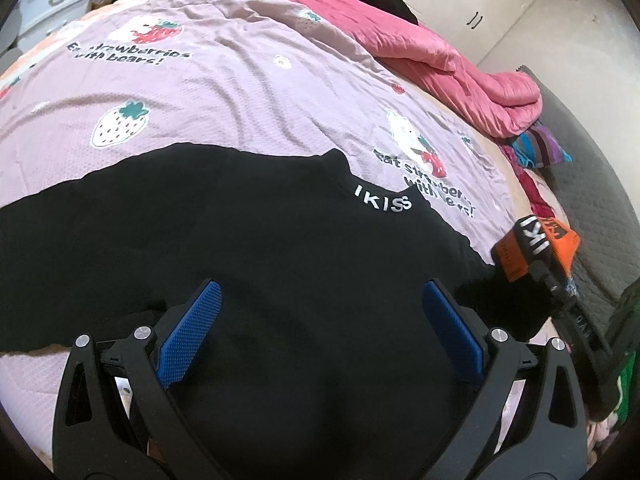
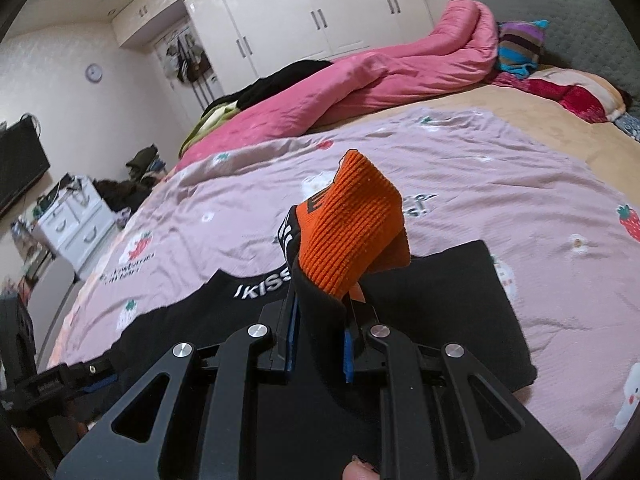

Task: Fold small clothes
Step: 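Lift the sleeve with the right gripper and carry it across the shirt body, then close the left gripper on the orange cuff while the right gripper releases it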

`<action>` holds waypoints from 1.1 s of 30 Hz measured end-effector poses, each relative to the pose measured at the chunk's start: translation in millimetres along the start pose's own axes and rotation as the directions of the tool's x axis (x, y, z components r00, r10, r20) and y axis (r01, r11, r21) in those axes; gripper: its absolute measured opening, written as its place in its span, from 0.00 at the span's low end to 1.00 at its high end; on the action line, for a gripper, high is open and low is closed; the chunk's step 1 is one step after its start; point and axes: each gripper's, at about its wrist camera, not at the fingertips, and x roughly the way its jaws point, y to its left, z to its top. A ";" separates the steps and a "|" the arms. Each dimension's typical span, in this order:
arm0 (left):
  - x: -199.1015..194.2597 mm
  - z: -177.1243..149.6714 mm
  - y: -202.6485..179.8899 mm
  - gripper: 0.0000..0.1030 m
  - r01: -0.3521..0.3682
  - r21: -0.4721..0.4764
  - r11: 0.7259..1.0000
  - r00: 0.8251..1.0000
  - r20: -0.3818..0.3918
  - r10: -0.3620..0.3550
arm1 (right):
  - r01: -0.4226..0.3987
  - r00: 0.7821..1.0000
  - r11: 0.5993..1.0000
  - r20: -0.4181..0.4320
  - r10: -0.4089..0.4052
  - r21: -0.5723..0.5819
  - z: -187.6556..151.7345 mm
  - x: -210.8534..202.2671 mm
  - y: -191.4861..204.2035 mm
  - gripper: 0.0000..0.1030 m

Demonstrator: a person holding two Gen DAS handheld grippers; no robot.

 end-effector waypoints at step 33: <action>35.4 -28.5 20.9 0.62 0.271 -0.173 0.947 0.954 -0.085 -0.288 | -0.205 0.963 0.979 -0.176 0.203 0.004 -61.3 2.6 26.6 0.55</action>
